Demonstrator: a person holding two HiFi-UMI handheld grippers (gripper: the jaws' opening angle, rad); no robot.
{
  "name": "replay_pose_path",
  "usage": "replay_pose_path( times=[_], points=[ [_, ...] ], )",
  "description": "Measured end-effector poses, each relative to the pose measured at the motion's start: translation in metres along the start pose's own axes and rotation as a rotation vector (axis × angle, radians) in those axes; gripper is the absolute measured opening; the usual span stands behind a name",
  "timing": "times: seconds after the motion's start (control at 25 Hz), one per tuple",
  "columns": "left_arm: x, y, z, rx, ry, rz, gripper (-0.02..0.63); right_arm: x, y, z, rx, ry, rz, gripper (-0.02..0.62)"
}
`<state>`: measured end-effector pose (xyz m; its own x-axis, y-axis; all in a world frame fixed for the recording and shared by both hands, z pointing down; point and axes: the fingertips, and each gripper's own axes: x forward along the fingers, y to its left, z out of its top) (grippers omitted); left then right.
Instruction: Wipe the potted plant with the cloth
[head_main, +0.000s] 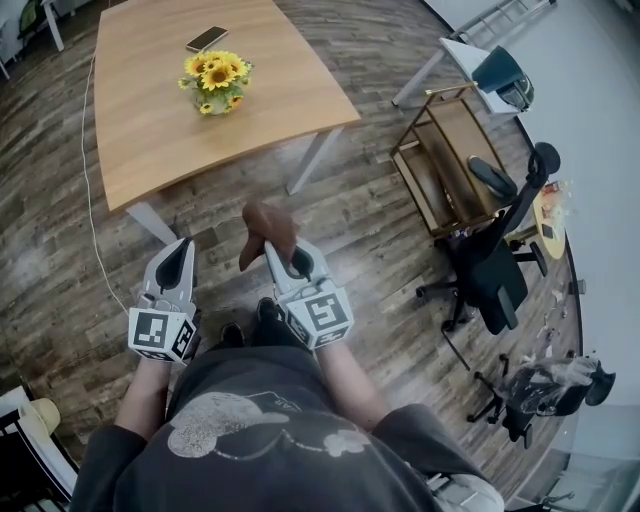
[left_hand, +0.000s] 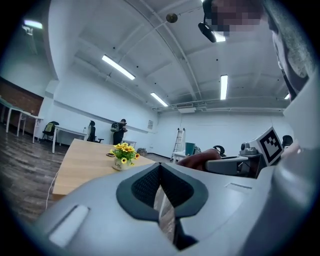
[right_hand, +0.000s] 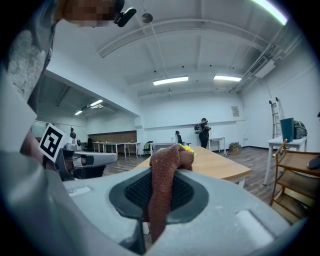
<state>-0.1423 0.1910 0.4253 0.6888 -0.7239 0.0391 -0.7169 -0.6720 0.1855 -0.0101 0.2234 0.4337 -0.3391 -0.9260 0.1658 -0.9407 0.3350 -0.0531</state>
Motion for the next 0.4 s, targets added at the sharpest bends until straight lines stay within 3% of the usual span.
replay_pose_path(
  times=[0.4],
  points=[
    [-0.0041,0.0021,-0.0078,-0.009,0.044,-0.016,0.018,-0.0012,0.0084,-0.0018,0.001,0.002,-0.007,0.041]
  ],
)
